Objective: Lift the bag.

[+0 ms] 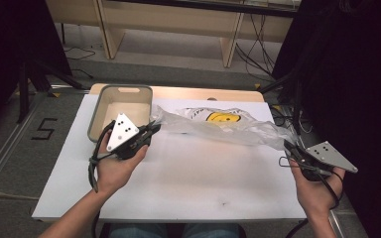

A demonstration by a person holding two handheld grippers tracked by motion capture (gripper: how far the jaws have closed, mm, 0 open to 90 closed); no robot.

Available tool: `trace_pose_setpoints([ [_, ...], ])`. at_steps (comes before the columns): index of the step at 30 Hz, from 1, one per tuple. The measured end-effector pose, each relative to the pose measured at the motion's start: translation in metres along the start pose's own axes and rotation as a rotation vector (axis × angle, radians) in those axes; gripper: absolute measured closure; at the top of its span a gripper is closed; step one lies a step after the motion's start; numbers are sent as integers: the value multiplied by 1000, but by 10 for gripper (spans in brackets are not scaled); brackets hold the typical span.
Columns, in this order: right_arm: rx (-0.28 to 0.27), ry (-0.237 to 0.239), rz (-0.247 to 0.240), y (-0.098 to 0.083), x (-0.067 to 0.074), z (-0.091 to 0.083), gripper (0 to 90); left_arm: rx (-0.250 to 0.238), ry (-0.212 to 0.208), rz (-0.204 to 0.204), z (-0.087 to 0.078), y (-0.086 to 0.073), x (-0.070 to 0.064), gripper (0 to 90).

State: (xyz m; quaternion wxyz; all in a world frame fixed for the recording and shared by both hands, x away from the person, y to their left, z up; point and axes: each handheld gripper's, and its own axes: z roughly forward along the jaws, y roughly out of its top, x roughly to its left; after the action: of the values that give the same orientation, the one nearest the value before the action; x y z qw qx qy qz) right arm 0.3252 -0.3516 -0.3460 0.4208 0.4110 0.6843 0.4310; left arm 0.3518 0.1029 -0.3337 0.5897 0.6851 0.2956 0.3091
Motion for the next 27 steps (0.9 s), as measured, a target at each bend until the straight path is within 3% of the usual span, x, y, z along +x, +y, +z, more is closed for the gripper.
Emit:
trace_pose_setpoints([
  [27, -78, -32, -1, 15, -3, -14, 900, -70, 5, 8, -8, 18, -2, 891],
])
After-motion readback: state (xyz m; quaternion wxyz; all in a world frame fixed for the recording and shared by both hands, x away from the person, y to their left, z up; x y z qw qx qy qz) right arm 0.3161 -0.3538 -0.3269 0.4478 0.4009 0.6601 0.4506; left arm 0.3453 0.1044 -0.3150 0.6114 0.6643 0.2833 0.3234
